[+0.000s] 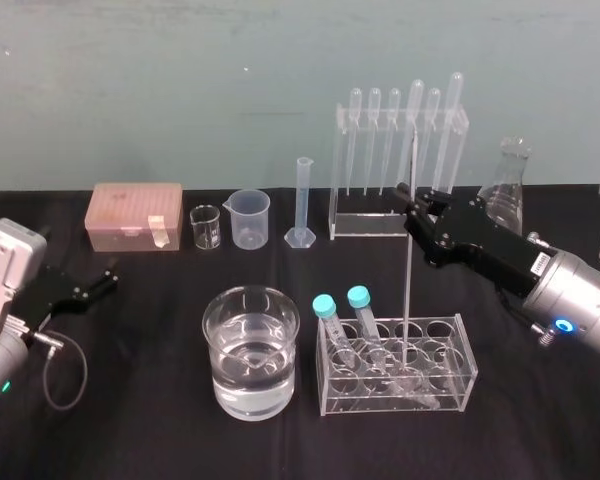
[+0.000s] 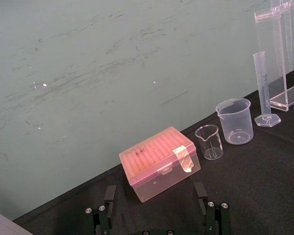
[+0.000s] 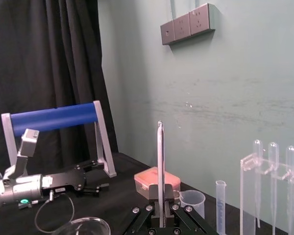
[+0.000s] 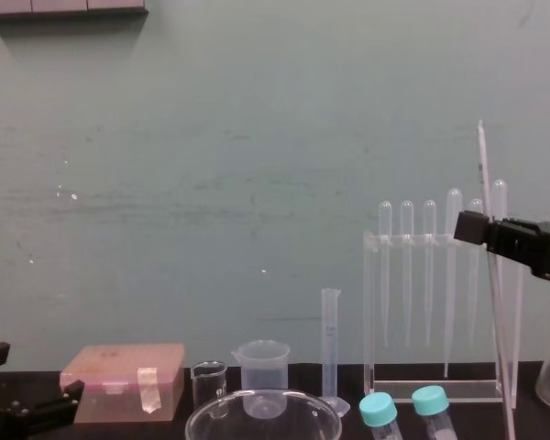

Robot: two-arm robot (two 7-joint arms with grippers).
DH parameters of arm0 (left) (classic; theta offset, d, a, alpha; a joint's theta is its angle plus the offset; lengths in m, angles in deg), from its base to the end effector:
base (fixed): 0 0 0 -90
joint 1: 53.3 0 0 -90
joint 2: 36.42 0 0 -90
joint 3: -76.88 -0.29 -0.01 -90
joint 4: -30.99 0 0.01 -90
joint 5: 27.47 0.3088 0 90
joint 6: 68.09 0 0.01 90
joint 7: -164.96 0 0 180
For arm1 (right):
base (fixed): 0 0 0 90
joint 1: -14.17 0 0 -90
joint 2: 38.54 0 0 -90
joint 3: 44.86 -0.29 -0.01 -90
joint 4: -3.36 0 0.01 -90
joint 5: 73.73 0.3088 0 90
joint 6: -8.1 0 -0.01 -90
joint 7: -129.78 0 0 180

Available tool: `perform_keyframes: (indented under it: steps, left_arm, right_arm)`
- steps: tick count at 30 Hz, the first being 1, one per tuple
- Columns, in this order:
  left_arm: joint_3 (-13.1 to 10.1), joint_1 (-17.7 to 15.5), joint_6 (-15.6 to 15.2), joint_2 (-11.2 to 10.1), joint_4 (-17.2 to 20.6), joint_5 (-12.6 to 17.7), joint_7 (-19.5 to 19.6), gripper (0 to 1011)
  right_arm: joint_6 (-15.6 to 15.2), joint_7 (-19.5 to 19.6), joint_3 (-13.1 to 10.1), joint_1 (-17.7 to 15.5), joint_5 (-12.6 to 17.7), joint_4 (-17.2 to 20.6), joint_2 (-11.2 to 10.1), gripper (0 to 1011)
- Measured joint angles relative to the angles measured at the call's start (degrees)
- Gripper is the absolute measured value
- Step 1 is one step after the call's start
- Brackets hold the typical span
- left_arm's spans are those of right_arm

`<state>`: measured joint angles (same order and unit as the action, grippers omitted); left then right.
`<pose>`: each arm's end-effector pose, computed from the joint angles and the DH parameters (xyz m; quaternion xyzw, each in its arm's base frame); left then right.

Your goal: Hold the thermometer with one hand and immerse one end into the beaker, then reinsert it into the test tube rack.

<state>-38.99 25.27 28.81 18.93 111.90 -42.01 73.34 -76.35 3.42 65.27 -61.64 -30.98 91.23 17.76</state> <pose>0.3581 0.0826 -0.3023 0.1416 -0.1325 0.5798 0.7913 0.3777 -0.0792 -0.2358 0.0792 -0.0133 -0.3287 0.9410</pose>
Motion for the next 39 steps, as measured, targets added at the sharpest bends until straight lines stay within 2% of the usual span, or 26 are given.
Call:
perform_keyframes:
  steps: [29,38,39]
  left_arm:
    - [0.0,0.0,0.0,0.0,0.0,0.0,0.0,1008]
    - [0.0,0.0,0.0,0.0,0.0,0.0,0.0,1008]
    - [0.0,0.0,0.0,0.0,0.0,0.0,0.0,1008]
  right_arm:
    - [-0.1,-0.2,0.1,0.7,-1.2,-1.3,0.8,68]
    - [-0.2,-0.2,0.1,0.6,-1.2,-1.3,0.8,329]
    - [-0.2,-0.2,0.1,0.6,-1.2,-1.3,0.8,390]
